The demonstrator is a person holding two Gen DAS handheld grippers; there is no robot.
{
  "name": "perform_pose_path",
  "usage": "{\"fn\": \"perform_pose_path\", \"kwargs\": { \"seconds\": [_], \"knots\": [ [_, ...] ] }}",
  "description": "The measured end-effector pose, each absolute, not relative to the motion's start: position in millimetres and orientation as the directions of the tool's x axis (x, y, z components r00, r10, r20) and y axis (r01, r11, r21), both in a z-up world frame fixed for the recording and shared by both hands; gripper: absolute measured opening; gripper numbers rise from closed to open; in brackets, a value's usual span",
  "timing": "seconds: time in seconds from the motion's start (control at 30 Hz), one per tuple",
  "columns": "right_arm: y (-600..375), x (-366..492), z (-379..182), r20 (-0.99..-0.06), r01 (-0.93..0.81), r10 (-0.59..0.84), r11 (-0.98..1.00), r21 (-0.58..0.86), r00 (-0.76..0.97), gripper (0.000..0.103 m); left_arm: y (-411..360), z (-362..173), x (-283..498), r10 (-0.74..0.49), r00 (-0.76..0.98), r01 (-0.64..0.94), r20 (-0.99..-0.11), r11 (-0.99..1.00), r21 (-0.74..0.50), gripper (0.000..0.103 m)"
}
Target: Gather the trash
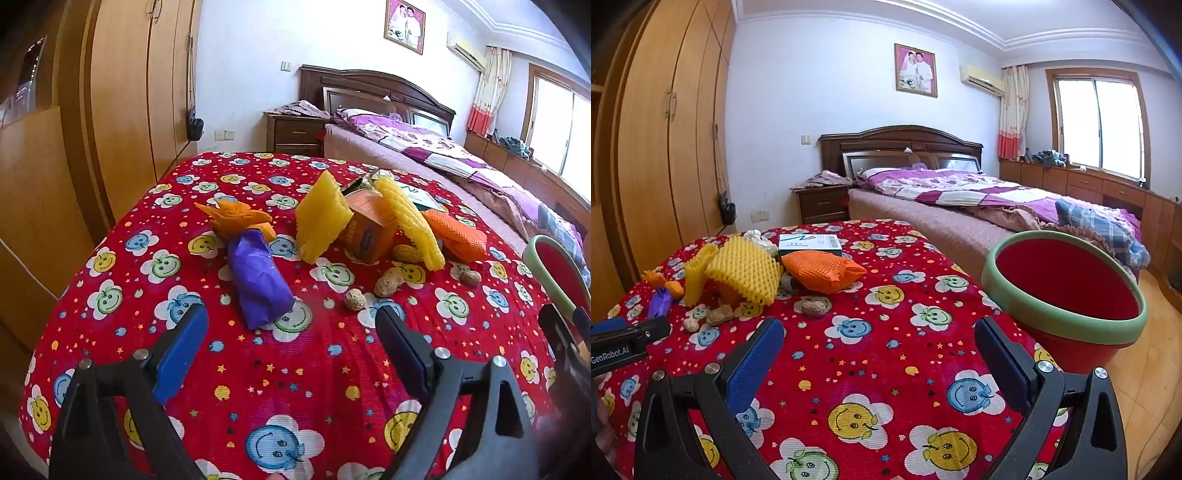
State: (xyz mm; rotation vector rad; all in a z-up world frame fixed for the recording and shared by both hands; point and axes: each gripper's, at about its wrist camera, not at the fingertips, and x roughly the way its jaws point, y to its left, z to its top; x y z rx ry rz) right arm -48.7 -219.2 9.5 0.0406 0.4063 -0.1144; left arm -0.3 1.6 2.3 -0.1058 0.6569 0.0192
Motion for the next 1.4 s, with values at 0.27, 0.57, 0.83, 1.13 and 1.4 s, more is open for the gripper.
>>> {"fn": "perform_pose_path", "kwargs": {
  "seconds": [0.27,0.57,0.83,1.13,1.4],
  "knots": [
    [-218.5,-48.5,9.1,-0.394,0.119,-0.105,0.993,0.013,0.913,0.102,4.6,1.3,0.3,-0.014,0.792,-0.052,-0.610,0.995,-0.091,0.092],
    [-218.6,-48.5,9.0,-0.393,0.119,-0.105,0.993,0.011,0.914,0.102,4.4,1.5,0.3,-0.013,0.793,-0.053,-0.610,0.995,-0.089,0.092],
    [-218.7,-48.9,9.3,-0.391,0.120,-0.107,0.993,0.011,0.914,0.102,4.2,1.4,0.2,-0.013,0.793,-0.053,-0.609,0.995,-0.089,0.092],
    [-218.7,-49.0,9.5,-0.390,0.120,-0.106,0.993,0.010,0.914,0.102,4.2,1.4,0.2,-0.013,0.793,-0.053,-0.609,0.995,-0.090,0.092],
    [-218.9,-48.7,9.3,-0.390,0.120,-0.107,0.993,0.009,0.915,0.102,4.1,1.4,0.2,-0.013,0.793,-0.053,-0.609,0.995,-0.090,0.092]
  ]
}}
